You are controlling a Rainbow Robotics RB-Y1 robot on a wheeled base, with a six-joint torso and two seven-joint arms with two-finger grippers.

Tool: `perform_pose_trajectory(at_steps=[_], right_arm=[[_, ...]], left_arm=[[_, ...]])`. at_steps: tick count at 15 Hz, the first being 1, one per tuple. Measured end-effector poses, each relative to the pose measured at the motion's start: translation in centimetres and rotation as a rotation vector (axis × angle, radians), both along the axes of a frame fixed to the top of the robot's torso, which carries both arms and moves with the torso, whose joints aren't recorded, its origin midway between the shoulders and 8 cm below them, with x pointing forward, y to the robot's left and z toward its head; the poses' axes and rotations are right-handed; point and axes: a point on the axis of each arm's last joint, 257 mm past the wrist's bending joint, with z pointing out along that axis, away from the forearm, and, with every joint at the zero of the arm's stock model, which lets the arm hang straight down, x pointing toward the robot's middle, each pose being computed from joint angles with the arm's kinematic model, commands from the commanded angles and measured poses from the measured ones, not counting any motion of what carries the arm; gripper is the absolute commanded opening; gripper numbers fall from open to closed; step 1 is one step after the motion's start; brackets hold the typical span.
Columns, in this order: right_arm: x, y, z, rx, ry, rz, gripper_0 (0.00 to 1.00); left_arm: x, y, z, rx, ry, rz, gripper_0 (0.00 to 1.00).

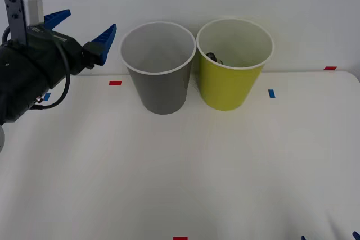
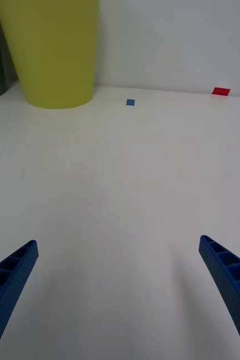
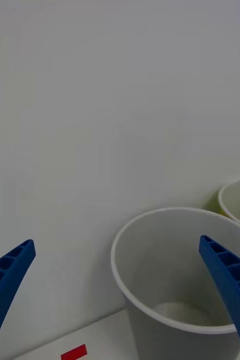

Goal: Put cans in the gray bin and PET bottles in the light green bin.

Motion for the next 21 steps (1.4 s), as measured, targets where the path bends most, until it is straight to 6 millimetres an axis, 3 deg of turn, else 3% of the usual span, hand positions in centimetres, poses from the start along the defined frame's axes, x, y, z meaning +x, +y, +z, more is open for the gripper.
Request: perform_pose_trajectory(at_steps=[7, 15, 19, 21], right_arm=[[0.0, 0.0, 0.0, 0.000, 0.000, 0.000, 1.00], [0.0, 0.0, 0.0, 0.000, 0.000, 0.000, 1.00], [0.0, 0.0, 0.0, 0.000, 0.000, 0.000, 1.00], [0.0, 0.0, 0.0, 0.000, 0.000, 0.000, 1.00]], left_arm=[[-3.8, 2.2, -7.9, -0.109, 0.144, 0.007, 1.00], [-7.0, 3.3, -11.8, -0.067, 0.174, 0.005, 1.00], [-7.7, 4.7, -12.9, -0.066, 0.111, 0.127, 1.00], [-8.9, 4.8, -14.6, -0.119, 0.133, 0.160, 1.00]])
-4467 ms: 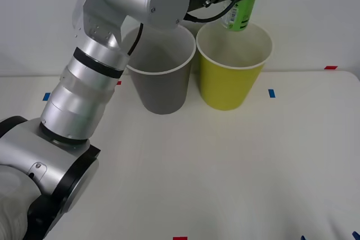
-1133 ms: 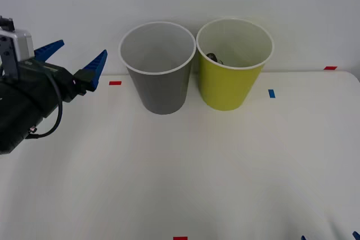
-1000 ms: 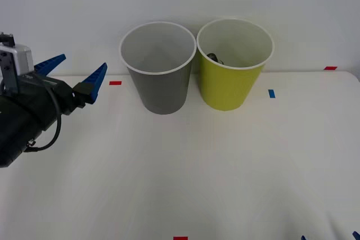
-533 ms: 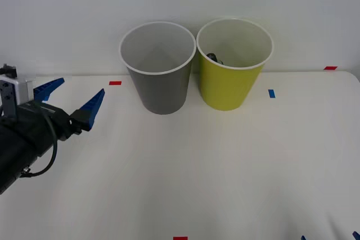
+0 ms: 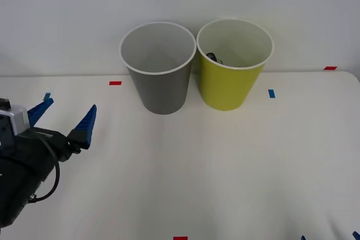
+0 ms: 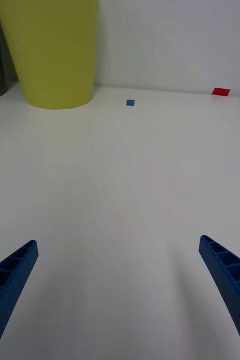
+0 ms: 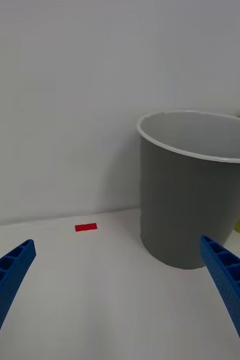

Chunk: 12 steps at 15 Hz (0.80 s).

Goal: Put cans in the gray bin and PET bottles in the light green bin.

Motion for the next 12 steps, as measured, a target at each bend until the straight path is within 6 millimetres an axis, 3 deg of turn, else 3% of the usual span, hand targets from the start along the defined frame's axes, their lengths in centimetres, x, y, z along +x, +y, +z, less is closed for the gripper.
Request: perform_pose_trajectory(at_steps=[4, 6, 9, 12], right_arm=[[0.0, 0.0, 0.0, 0.000, 0.000, 0.000, 1.00], [0.0, 0.0, 0.0, 0.000, 0.000, 0.000, 1.00], [0.0, 0.0, 0.0, 0.000, 0.000, 0.000, 1.00], [0.0, 0.0, 0.0, 0.000, 0.000, 0.000, 1.00]], left_arm=[[-4.6, -0.6, -3.1, -0.081, 0.000, 0.032, 1.00], [-5.8, -0.9, -4.5, -0.104, -0.031, 0.031, 1.00], [-8.2, -1.7, -8.3, -0.097, -0.003, 0.008, 1.00], [-9.9, -2.4, -10.0, -0.071, 0.041, -0.015, 1.00]])
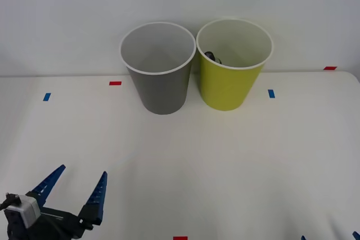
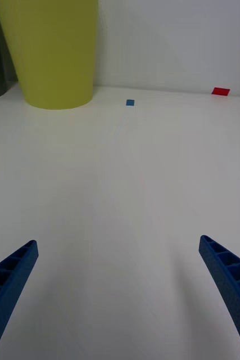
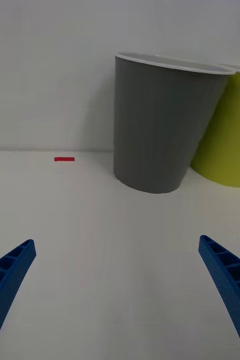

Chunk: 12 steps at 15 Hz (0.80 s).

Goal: Put cans in the gray bin and PET bottles in the light green bin.

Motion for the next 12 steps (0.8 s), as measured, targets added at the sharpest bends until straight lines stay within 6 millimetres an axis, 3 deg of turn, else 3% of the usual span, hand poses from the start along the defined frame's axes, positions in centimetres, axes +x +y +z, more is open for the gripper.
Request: perform_pose_trajectory(at_steps=[8, 12], right_arm=[[0.0, 0.0, 0.0, 0.000, 0.000, 0.000, 1.00], [0.0, 0.0, 0.0, 0.000, 0.000, 0.000, 1.00]], left_arm=[[-2.1, -1.1, -2.5, 0.037, 0.061, -0.019, 1.00], [-3.1, -0.8, -6.1, 0.117, 0.012, 0.010, 1.00]])
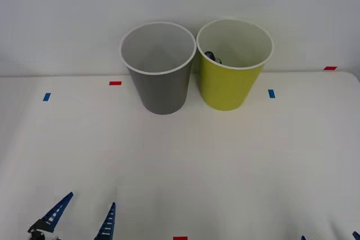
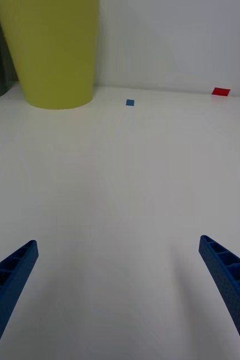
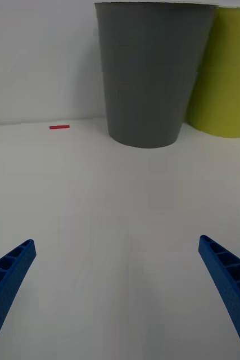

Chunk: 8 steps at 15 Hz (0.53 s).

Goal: Put cans in the gray bin and PET bottles in the light green bin.

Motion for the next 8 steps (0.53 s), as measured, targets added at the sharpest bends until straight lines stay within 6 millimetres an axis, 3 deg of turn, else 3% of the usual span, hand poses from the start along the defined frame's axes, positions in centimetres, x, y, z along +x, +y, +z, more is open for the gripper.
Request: perform_pose_trajectory(at_steps=[2, 8], right_arm=[[0.0, 0.0, 0.0, 0.000, 0.000, 0.000, 1.00], [0.0, 0.0, 0.0, 0.000, 0.000, 0.000, 1.00]], left_arm=[[-0.1, -0.3, -0.9, 0.025, -0.013, 0.022, 1.00], [-2.8, 0.3, -2.8, 0.099, 0.047, 0.033, 1.00]])
